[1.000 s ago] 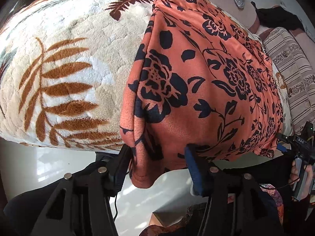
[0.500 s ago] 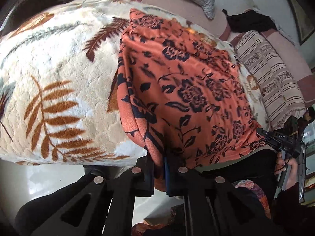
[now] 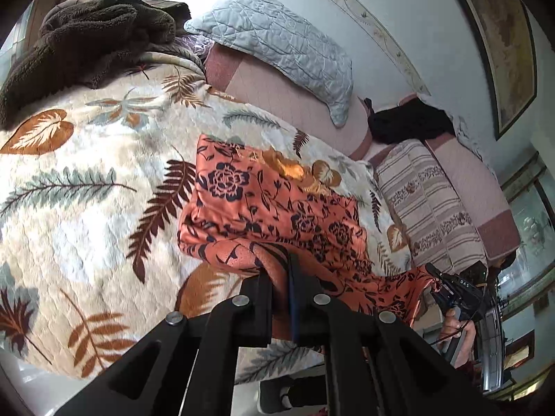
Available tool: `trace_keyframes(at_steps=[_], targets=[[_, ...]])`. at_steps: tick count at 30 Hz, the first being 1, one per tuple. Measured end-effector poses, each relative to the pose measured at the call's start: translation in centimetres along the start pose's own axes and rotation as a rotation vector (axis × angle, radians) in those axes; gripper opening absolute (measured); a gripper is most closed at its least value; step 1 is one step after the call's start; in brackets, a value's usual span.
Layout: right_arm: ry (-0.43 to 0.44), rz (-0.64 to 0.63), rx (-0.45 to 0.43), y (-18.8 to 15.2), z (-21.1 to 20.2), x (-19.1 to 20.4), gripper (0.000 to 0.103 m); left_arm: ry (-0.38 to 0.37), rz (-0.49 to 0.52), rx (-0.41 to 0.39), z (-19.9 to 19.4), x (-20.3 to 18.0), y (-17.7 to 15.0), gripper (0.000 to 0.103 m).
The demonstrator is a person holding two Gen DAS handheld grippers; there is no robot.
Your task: Fold small clothes
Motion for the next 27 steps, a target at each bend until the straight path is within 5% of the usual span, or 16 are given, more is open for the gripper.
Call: trace_keyframes(at_steps=[6,13,17,21,26,27], targets=[[-0.011,0.072,-0.064,7.5,4.0,0.8,0.006,0.028,-0.065,0.003,4.3,2.8,7.0,0.007],[-0.048,0.23,-0.111,15.6,12.6,-3.6,0.006,0.07,-0.138,0.096,14.8,8.1,12.6,0.007],[-0.086,0.32,-0.117,17.9,18.3,-7.9,0.006,0.098,-0.222,0.158,20.5,12.2,12.5,0.008],[0.035,0.538,-0.077,19.3,22.8,-12.4,0.007,0.04,-0.343,0.149,23.8,15.5,11.7,0.011],[0.146,0.665,-0.01,19.8,24.8,-15.2,0.011,-0.063,-0.447,0.046,23.3,16.7,10.2,0.012],[0.164,0.663,-0.011,19.8,24.4,-15.2,0.019,-0.062,-0.451,0.023,22.7,16.5,9.9,0.012]])
Point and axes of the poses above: each gripper's, at about its wrist camera, not at the fingertips, and z roughly the way its jaws point, x to its left, y to its top, the point moved 6 cm from there along z, roughly the way its jaws point, and after that the axes turned 10 degrees about z, right-handed, at the moved point
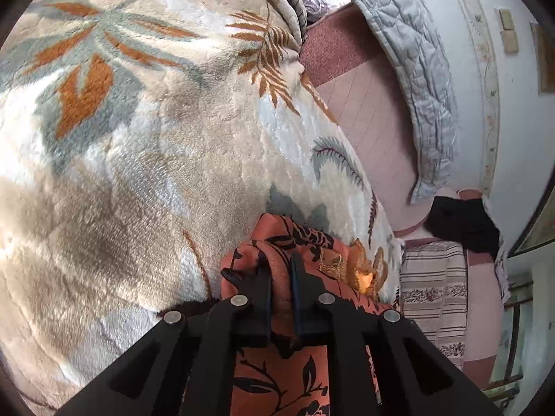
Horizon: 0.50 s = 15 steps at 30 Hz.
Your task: Fold small clothes
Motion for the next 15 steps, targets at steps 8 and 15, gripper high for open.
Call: trace_keyframes(at_steps=[8,15], targets=[[0.009,-0.165,-0.122,-3.1,-8.6,3.5,0.085,0.249,0.022,-0.279,-9.0,-1.4,-2.0,0.051],[-0.17,-0.48,0.039,-14.7,-6.0,2.9,0.07,0.249,0.213,-0.114,-6.2,-7.0,-10.8,0.052]])
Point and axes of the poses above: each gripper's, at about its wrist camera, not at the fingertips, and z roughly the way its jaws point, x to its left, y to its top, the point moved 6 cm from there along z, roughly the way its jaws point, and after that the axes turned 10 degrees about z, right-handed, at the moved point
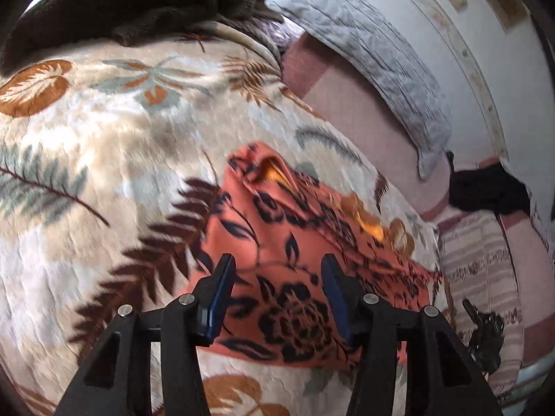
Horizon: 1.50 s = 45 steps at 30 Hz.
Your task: Fold small clothes
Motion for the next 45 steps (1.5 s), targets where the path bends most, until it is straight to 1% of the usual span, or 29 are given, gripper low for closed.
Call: trace_keyframes(at_steps=[1,3,4,5,7,9,12,14,15,17,19,20,21,23,24,27,29,30,31,33,34,35,36,37,38,39,41,43,45], targets=[[-0.039,-0.061,0.028,-1.9,1.2,0.5,0.068,0.001,0.036,0.025,0.8,-1.2,-0.9,0.052],[-0.132,-0.195,0.082,-5.6,4.1,1.7,0.053,0.023,0.104,0.068,2.1,-2.7,-2.5,0.052],[-0.184,-0.26,0.104,-7.4,5.5,2.0,0.047,0.045,0.136,0.079,2.8,-3.2,-2.9,0.052],[-0.229,-0.316,0.127,-8.9,7.0,2.2,0.038,0.079,0.168,0.081,3.3,-3.5,-3.2,0.052],[-0.296,-0.409,0.145,-10.9,9.8,2.7,0.038,0.123,0.202,0.074,4.4,-3.5,-2.9,0.052],[-0.345,-0.504,0.117,-11.4,12.4,3.5,0.038,0.107,0.195,0.084,6.0,-3.1,-1.5,0.052],[-0.402,-0.6,0.072,-10.9,15.9,4.8,0.038,0.088,0.16,0.083,7.7,-2.2,0.8,0.052],[-0.408,-0.615,0.039,-9.3,18.3,5.6,0.038,0.043,0.114,0.067,8.2,-1.9,2.2,0.054],[-0.391,-0.605,0.02,-8.4,19.3,6.3,0.037,0.006,0.09,0.043,8.4,-1.8,3.1,0.054],[-0.276,-0.541,-0.032,-6.5,20.0,8.2,0.037,-0.05,0.033,-0.025,8.3,-1.4,4.7,0.054],[-0.155,-0.458,-0.083,-5.2,19.0,9.3,0.038,-0.039,-0.009,-0.096,7.5,-0.9,5.4,0.054],[-0.123,-0.44,-0.084,-5.1,18.3,9.5,0.038,-0.024,-0.001,-0.101,7.3,-1.0,5.6,0.054],[-0.128,-0.453,-0.075,-5.4,18.1,9.8,0.038,-0.004,0.029,-0.089,7.2,-1.3,5.5,0.054],[-0.185,-0.509,-0.053,-6.4,17.2,9.4,0.038,0.04,0.092,-0.068,7.1,-2.2,5.5,0.054],[-0.196,-0.517,-0.033,-7.0,16.3,8.9,0.038,0.046,0.113,-0.064,6.9,-2.7,5.3,0.054],[-0.193,-0.473,-0.012,-8.0,12.1,6.7,0.038,0.05,0.163,-0.051,6.3,-3.8,4.1,0.055],[-0.147,-0.41,-0.008,-8.4,9.0,5.0,0.038,0.107,0.217,-0.015,6.3,-4.3,2.6,0.058],[-0.159,-0.376,-0.002,-8.5,7.9,3.9,0.038,0.152,0.245,0.02,6.7,-4.6,1.6,0.058],[-0.206,-0.353,0.013,-8.7,7.3,2.5,0.038,0.198,0.272,0.062,7.1,-4.6,0.5,0.058],[-0.345,-0.328,0.049,-8.7,7.3,-1.0,0.039,0.283,0.337,0.156,8.4,-4.4,-1.9,0.062],[-0.367,-0.294,0.085,-8.8,7.4,-2.9,0.039,0.317,0.396,0.146,8.3,-4.7,-2.6,0.062],[-0.329,-0.249,0.103,-8.9,7.0,-3.8,0.037,0.346,0.447,0.135,7.9,-5.2,-3.0,0.062],[-0.275,-0.207,0.08,-8.8,5.8,-4.0,0.037,0.356,0.472,0.136,7.3,-5.6,-3.3,0.062],[-0.221,-0.174,0.053,-8.8,4.3,-3.8,0.04,0.339,0.469,0.124,6.5,-5.8,-3.5,0.062],[-0.162,-0.155,0.023,-9.0,2.8,-3.5,0.04,0.311,0.446,0.105,5.6,-5.7,-3.7,0.062],[-0.113,-0.145,-0.002,-9.2,1.2,-3.4,0.057,0.292,0.412,0.09,4.8,-5.5,-3.8,0.063],[-0.088,-0.082,-0.048,-9.6,-1.2,-4.7,0.082,0.281,0.351,0.078,3.6,-4.7,-4.3,0.063],[-0.037,0.025,-0.038,-10.0,-2.3,-6.7,0.082,0.278,0.324,0.073,2.7,-4.0,-5.0,0.063],[-0.019,0.136,-0.034,-10.1,-2.4,-9.2,0.082,0.295,0.31,0.058,1.9,-3.5,-5.4,0.063]])
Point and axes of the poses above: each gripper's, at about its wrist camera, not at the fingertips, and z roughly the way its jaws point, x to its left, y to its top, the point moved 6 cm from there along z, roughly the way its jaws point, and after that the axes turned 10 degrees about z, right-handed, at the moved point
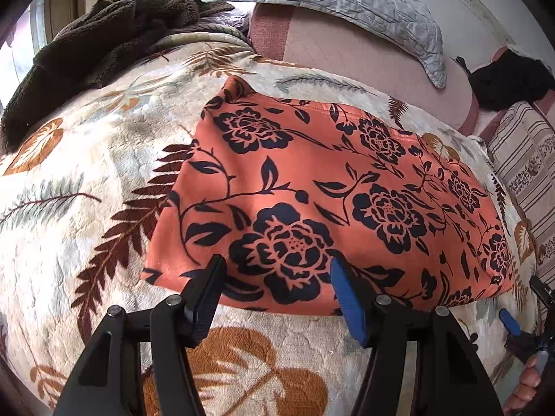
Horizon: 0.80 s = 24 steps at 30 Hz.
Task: Fold small clothes
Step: 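Grasp the folded dress edge with the right gripper and fold it over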
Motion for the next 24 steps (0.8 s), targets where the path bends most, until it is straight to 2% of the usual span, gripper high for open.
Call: trace_keyframes(at_steps=[3,6,11,13,14,15,18,20,23,24], targets=[[0.06,0.117,-0.047,1.0,0.5,-2.2,0.082,0.032,-0.014,-0.003,0.0,0.8,0.0,0.063],[0.084,0.16,-0.122,2.6,1.1,-2.4,0.082,0.06,-0.019,0.016,1.1,1.8,0.5,0.063],[-0.001,0.138,-0.174,5.2,3.7,-1.2,0.079,0.093,-0.017,0.052,2.3,2.7,1.2,0.063],[-0.043,0.117,-0.191,5.9,4.9,-0.7,0.065,0.079,-0.032,0.039,2.2,3.3,1.7,0.063],[-0.066,0.105,-0.181,6.1,5.7,-0.4,0.041,0.077,-0.043,0.035,2.2,3.7,1.9,0.063],[-0.083,0.096,-0.161,6.1,6.5,-0.1,0.03,0.073,-0.055,0.036,2.2,4.2,2.0,0.063],[-0.148,-0.005,-0.207,5.6,6.4,1.9,0.025,0.059,-0.108,0.042,2.6,5.8,2.3,0.063],[-0.175,-0.121,-0.253,4.8,5.8,4.6,0.024,0.099,-0.126,0.063,3.0,7.0,2.2,0.063],[-0.2,-0.284,-0.282,2.8,5.4,9.5,0.023,0.018,-0.243,0.078,3.1,9.0,1.9,0.065],[-0.204,-0.35,-0.282,1.6,5.6,11.5,0.023,0.017,-0.273,0.068,2.8,9.8,2.0,0.065]])
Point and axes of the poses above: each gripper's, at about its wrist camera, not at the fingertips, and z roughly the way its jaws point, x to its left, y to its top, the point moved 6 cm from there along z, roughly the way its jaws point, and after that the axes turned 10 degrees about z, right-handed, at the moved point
